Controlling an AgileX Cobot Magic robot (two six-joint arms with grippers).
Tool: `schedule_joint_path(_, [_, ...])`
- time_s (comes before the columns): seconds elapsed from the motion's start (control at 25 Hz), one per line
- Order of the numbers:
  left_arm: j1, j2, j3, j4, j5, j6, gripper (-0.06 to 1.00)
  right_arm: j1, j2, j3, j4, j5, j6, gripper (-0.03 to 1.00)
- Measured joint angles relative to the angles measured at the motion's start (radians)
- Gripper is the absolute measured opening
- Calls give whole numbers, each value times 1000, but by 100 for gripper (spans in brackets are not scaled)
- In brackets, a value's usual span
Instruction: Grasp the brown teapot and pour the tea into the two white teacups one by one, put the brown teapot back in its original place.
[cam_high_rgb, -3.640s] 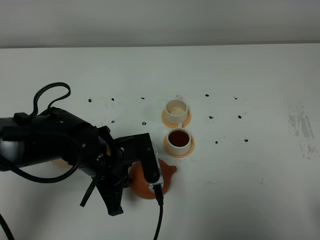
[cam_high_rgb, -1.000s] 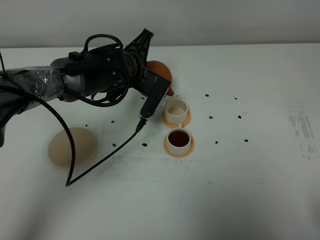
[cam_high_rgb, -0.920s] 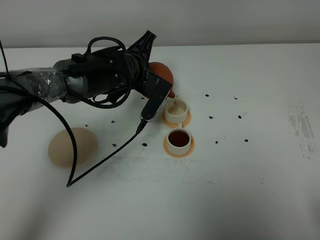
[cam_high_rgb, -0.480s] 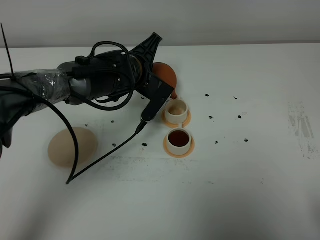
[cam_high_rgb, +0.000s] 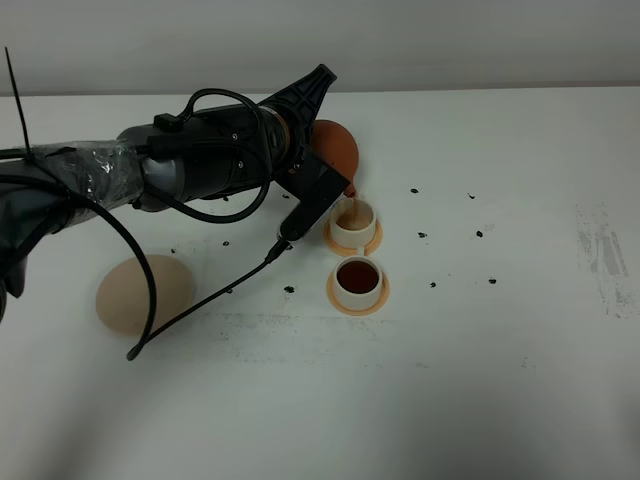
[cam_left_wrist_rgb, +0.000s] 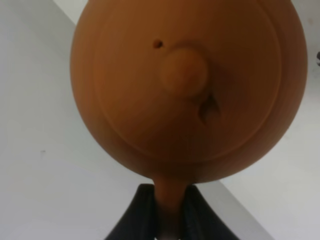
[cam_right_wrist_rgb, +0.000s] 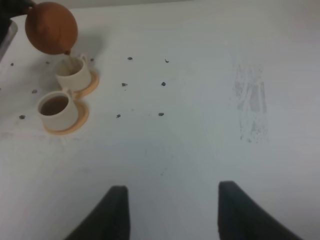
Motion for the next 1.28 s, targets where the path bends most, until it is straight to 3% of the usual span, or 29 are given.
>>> schedule_joint_path(1.28, [-6, 3, 3, 152, -32, 0, 13, 0, 0, 0, 0, 0, 0, 43])
